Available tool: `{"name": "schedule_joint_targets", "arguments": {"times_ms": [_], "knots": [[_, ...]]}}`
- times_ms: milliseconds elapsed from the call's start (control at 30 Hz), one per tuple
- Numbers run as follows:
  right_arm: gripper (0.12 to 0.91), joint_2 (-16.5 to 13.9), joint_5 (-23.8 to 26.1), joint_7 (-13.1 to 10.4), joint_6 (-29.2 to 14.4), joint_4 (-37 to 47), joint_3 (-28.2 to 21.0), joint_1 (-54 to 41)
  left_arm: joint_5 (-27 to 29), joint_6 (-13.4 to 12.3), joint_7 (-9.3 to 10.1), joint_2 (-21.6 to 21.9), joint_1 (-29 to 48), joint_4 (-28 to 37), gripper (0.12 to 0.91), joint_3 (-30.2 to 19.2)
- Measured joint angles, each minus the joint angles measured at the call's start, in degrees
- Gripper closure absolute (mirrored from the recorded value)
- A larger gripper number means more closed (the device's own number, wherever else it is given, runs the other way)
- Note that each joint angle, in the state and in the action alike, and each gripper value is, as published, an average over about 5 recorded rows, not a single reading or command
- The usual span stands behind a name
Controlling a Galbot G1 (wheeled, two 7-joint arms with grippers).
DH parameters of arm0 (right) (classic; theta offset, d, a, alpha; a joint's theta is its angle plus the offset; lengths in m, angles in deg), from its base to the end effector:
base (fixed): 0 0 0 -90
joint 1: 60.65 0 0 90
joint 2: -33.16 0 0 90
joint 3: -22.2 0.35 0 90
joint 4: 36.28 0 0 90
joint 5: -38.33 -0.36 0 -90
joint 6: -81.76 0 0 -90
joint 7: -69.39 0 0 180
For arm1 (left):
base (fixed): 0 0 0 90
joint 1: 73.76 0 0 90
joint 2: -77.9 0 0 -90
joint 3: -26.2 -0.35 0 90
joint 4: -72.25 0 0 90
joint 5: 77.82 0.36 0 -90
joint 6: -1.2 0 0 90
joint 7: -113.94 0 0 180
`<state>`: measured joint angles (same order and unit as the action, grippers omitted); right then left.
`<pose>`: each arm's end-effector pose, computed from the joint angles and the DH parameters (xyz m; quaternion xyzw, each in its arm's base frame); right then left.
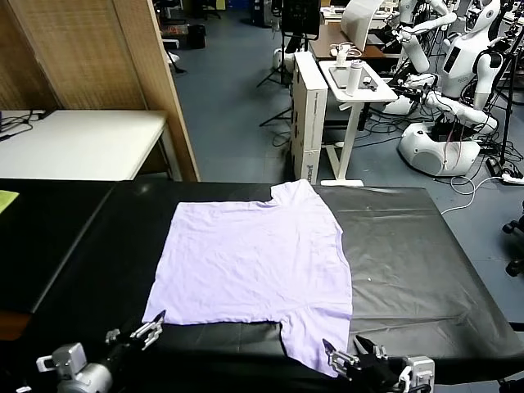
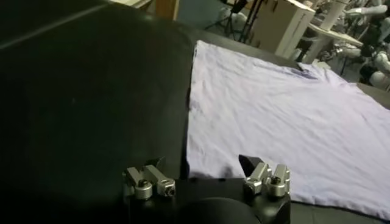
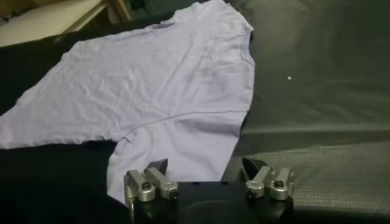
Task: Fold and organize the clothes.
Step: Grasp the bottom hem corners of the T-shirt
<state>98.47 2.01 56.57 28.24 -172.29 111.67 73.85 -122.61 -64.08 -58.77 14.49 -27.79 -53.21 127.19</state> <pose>0.1197 -0.0359 -0.2349 0.0917 -0.9296 -0.0703 0.3501 0.1366 0.1132 -0.2728 -0.0207 -0.9488 0.1183 0.2922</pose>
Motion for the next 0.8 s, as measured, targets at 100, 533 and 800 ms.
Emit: {"name": "schedule_joint_targets", "arguments": {"times_ms": [100,533,800], "knots": [[0.124,0.1,0.0,0.0,0.0,0.1,-0.1,0.2,0.3,-0.2,0.0,-0.3,-0.1,0.1,0.14,-0.2],[0.706,0.7,0.1,-0.1,0.1,0.8,-1.1,0.4,0.8,-1.1,0.43,-0.5,-0.3,1.1,0.73,-0.2],[0.886,0.6,0.3,-1.3,-0.2,-1.1,-0.4,2.0,1.1,-1.4,0.33,-0.5,-0.9,1.1,0.875,-0.4]]}}
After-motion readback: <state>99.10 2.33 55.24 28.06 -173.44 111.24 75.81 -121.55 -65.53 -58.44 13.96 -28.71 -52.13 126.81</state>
